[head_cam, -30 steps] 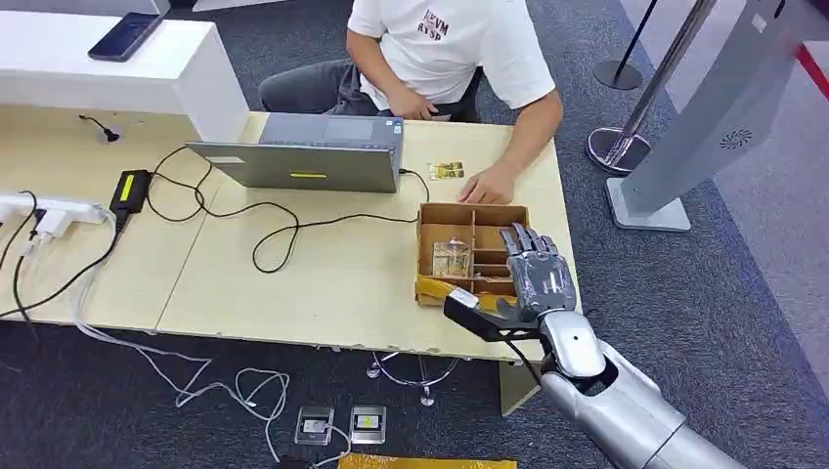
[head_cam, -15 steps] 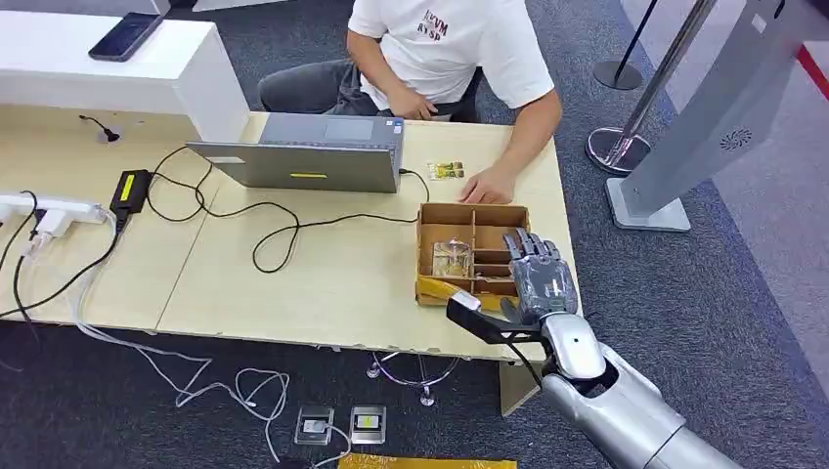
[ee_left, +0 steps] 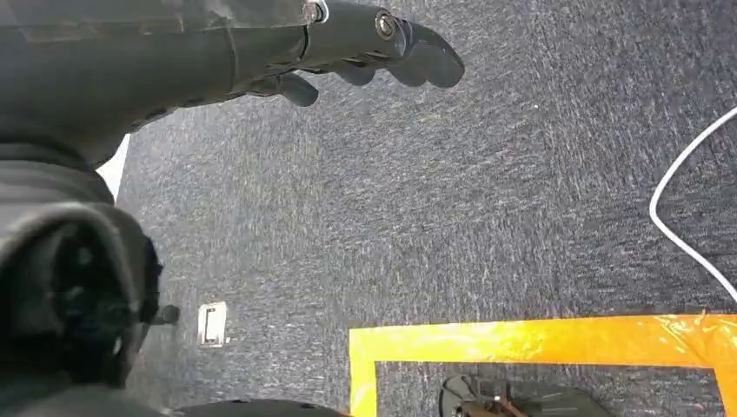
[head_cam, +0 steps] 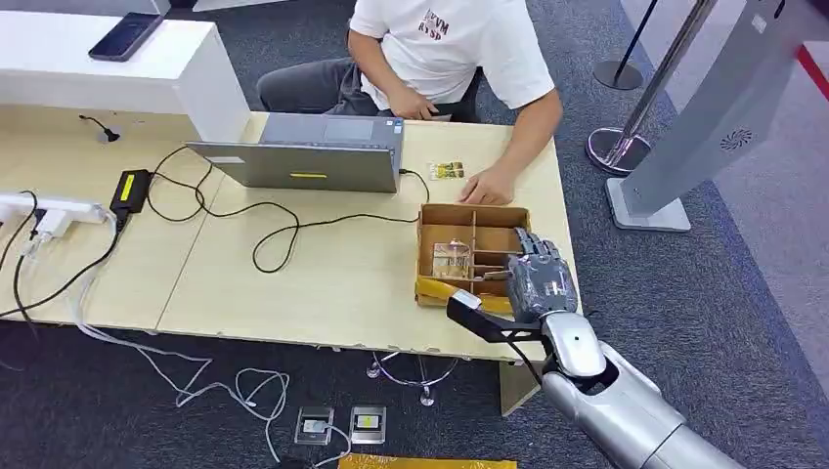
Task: Pass the card to the sensor for recognition and then transmit it.
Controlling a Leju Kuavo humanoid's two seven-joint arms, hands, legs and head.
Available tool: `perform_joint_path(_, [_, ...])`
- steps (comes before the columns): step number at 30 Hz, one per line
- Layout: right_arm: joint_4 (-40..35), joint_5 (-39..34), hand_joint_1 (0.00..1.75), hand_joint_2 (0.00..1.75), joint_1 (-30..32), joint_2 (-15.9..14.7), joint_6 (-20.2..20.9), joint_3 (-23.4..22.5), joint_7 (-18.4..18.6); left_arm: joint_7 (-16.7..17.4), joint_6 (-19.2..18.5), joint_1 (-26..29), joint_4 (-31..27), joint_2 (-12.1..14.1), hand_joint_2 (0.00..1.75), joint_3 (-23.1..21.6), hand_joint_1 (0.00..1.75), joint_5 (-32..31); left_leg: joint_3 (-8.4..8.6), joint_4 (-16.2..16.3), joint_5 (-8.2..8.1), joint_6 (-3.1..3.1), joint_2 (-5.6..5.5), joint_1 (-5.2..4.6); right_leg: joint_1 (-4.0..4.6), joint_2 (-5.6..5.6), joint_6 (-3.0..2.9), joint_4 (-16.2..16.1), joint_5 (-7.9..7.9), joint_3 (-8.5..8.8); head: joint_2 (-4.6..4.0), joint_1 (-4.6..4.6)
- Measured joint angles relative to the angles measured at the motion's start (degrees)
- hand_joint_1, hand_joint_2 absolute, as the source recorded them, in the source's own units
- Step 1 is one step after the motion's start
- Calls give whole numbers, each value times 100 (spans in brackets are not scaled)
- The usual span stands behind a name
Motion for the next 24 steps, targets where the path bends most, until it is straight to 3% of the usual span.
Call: perform_joint_path(24, [245,122,175,175,-82,194,-330,-83,-166,0,-11,-6,15,-2,0,-13,0,0,0,0,0,0,0,0,0,0,0,0,0,0,0,2])
